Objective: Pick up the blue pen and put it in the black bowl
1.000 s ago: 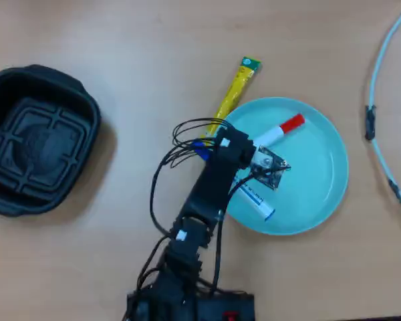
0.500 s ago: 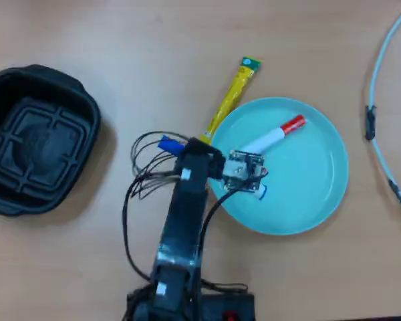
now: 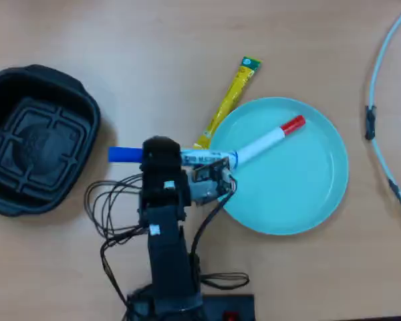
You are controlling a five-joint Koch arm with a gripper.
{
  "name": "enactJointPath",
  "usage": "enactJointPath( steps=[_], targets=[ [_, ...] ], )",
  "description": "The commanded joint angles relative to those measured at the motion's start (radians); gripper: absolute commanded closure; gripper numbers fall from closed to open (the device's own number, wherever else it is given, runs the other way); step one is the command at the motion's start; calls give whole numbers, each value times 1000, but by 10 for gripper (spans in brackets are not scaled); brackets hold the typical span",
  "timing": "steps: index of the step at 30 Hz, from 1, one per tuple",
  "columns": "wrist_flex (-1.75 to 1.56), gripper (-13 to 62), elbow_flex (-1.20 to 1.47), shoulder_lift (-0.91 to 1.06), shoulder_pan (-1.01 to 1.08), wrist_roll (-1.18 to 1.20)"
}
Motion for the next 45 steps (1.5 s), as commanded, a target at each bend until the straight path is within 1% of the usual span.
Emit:
enactJointPath(
  steps=[1, 6, 15, 21, 35, 45],
  targets=[
    [-187, 556, -35, 28, -46, -9],
    [-345, 556, -8, 25, -183, -11],
    [-675, 556, 143, -9, -383, -9],
    [-753, 556, 127, -109, -508, -8],
    [-799, 557, -98, -348, -644, -2],
    [-788, 556, -396, -592, -693, -2]
  ],
)
